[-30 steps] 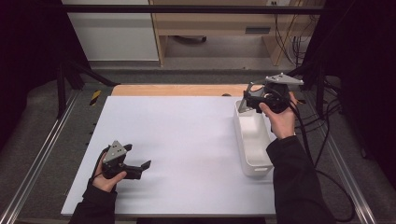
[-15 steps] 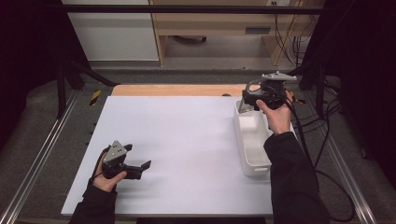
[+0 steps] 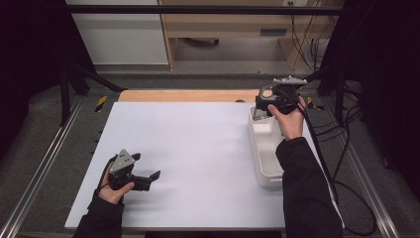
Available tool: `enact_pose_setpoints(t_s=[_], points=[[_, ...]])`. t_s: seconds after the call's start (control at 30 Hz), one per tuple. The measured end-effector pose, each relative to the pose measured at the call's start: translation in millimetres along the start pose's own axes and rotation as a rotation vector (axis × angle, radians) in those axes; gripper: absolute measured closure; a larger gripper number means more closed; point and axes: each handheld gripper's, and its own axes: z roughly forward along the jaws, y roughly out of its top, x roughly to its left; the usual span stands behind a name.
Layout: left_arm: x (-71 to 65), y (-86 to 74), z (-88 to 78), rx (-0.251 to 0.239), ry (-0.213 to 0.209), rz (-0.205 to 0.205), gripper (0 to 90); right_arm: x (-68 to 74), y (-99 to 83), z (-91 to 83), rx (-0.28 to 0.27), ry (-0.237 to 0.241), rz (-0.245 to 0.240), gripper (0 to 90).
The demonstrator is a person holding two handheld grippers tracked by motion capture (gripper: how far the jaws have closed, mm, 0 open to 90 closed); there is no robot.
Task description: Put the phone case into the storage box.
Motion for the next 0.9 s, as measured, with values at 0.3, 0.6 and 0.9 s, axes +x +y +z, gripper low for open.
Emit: enact_pose_setpoints(t_s=[0.3,0.6,0.9], points=[[0.0,-0.1,0.4,0.001,-0.002,0.001,0.0,2.8,-5.1,16.7,0.031,-0.026,0.005,11.4],[-0.5,-0.2,1.3,0.004,-0.007,0.004,0.0,0.2,-9.0,27.3,0.049,-0.045,0.026,11.3],[-0.8,-0.4,1.9,0.007,-0.008,0.007,0.0,0.4,-14.5,37.3,0.069,-0.056,0.038,11.3]])
